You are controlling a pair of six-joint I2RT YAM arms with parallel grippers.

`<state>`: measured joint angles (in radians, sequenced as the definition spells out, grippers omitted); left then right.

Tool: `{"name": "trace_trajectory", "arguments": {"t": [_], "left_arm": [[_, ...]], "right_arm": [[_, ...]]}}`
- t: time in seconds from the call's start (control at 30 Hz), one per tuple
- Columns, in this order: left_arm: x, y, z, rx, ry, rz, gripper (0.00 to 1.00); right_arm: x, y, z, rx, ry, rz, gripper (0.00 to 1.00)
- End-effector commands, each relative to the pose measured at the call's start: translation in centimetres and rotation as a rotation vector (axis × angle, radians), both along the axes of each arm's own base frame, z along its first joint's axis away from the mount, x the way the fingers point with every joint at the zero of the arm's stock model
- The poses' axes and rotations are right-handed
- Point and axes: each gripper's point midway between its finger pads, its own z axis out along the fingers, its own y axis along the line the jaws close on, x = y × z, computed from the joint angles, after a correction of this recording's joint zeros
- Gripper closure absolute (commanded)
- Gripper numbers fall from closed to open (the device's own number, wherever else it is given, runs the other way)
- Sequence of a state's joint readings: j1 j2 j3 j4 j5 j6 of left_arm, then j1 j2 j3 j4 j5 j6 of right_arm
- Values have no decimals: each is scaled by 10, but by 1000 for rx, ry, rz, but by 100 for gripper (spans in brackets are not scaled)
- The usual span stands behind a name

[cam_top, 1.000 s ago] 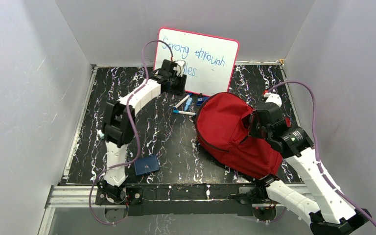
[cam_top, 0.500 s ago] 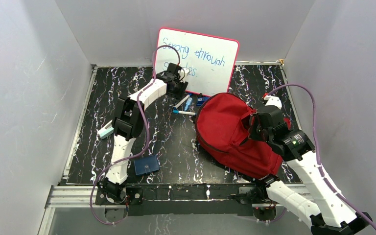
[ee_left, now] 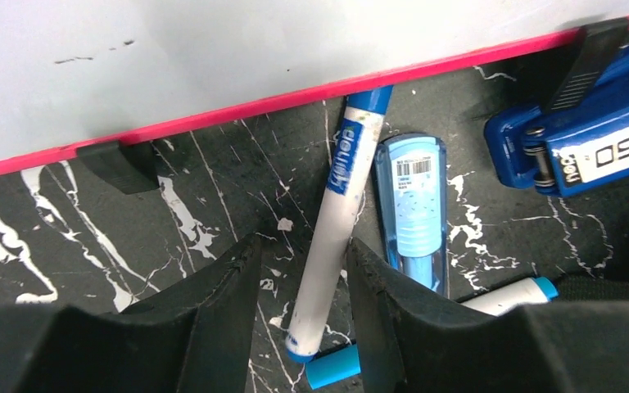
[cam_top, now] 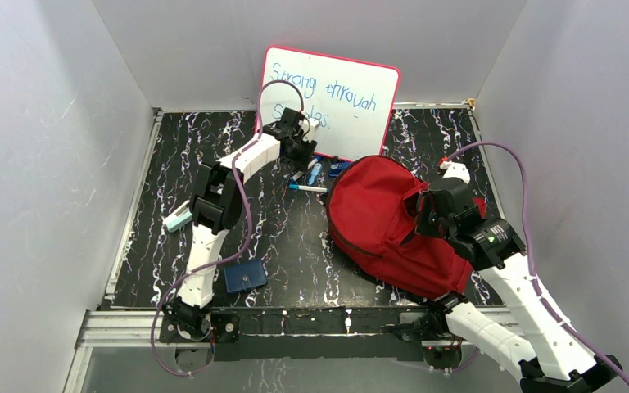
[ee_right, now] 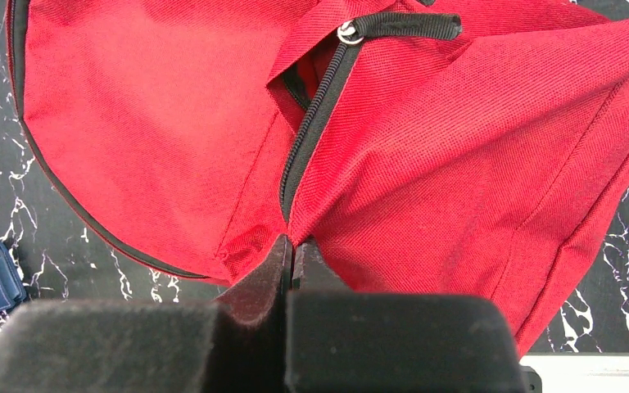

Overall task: Pack the student bag
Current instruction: Pick up the stationery from the center of the board.

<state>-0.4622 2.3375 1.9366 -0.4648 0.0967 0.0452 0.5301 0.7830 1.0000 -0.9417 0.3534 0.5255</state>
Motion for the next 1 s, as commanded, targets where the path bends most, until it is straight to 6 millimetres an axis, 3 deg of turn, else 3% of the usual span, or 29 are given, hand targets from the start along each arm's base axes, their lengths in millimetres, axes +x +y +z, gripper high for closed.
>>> {"name": "trace_trajectory", "arguments": {"t": [0.0, 0.1, 0.2, 0.33, 0.4, 0.6, 0.73, 0.87, 0.97], "left_arm": [[-2, -6, -4, 10, 7, -35, 59], [-4, -3, -11, 41, 7, -39, 60], [-7, -1, -13, 68, 2, -40, 67], [-13, -2, -1, 60, -6, -35, 82], [-15, -2, 9, 46, -15, -26, 84], [-18, -5, 64, -33, -82, 5, 87], [-32, -8, 108, -117, -116, 22, 87], [-73, -31, 152, -314, -62, -56, 94], [-108, -43, 168, -388, -23, -106, 99]], "right_arm": [[-2, 2, 4, 21, -12, 10, 100], [-2, 2, 4, 23, -14, 9, 100], [-2, 3, 3, 27, -12, 11, 100], [-1, 5, 3, 34, -13, 15, 100], [-1, 6, 4, 38, -16, 17, 100], [0, 7, 5, 46, -22, 17, 100], [2, 5, 12, 64, -55, -6, 100], [5, 0, 26, 108, -148, -47, 100], [6, -3, 40, 150, -230, -65, 100]]}}
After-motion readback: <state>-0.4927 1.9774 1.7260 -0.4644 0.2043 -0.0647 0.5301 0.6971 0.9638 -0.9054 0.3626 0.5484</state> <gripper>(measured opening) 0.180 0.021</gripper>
